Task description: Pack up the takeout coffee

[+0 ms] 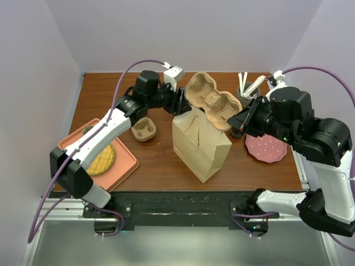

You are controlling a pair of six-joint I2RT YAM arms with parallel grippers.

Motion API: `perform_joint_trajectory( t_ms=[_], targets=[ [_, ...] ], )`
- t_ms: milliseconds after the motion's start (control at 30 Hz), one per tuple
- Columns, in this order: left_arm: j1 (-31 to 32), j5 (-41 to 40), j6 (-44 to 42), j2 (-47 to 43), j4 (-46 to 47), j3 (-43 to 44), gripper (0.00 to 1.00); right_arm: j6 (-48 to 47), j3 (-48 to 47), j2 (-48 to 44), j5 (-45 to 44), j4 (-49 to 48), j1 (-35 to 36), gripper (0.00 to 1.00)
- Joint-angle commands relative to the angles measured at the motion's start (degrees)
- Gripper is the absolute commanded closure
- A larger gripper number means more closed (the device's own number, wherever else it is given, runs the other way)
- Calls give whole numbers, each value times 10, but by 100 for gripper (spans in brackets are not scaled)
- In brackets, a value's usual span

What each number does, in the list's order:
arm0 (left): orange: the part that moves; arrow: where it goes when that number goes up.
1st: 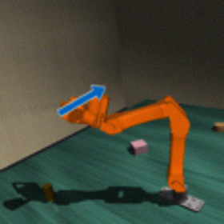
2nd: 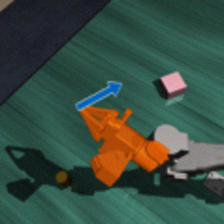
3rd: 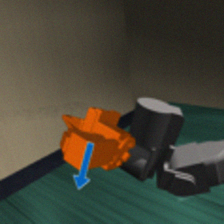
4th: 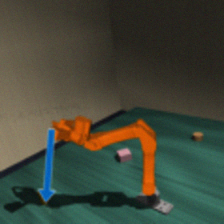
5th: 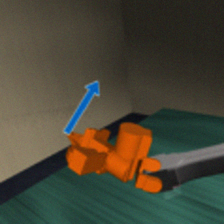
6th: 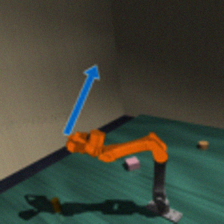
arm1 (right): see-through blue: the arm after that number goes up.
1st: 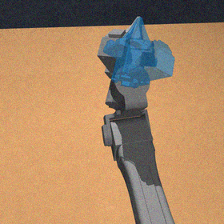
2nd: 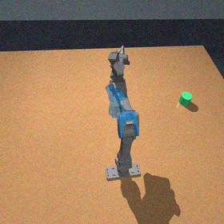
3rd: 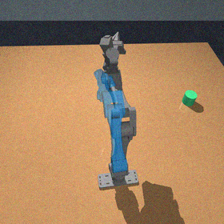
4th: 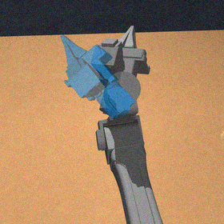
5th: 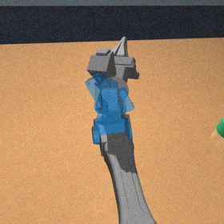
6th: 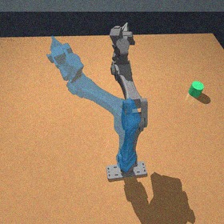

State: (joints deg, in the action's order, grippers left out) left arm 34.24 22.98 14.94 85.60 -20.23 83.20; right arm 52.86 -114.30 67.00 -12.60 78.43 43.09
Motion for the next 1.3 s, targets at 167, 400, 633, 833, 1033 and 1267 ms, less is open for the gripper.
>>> perform_joint_trajectory(
  t_ms=[167,400,633,833,1033,1267],
  targets=[
    [0,41,-54,49,-34,44,70,3,16,-42,-17,47,2,100],
    [0,-31,64,5,3,4,100,-12,41,-46,6,47,2,100],
    [0,-79,164,-46,52,-61,100,-48,25,-13,9,46,2,100],
    [0,-87,170,-53,43,-66,100,-70,42,-13,-1,45,1,100],
    [0,-81,165,-62,62,-93,100,-87,15,-3,-40,44,1,100],
    [0,-79,159,-64,60,-98,100,-123,-6,8,-40,26,1,100]
  ],
)
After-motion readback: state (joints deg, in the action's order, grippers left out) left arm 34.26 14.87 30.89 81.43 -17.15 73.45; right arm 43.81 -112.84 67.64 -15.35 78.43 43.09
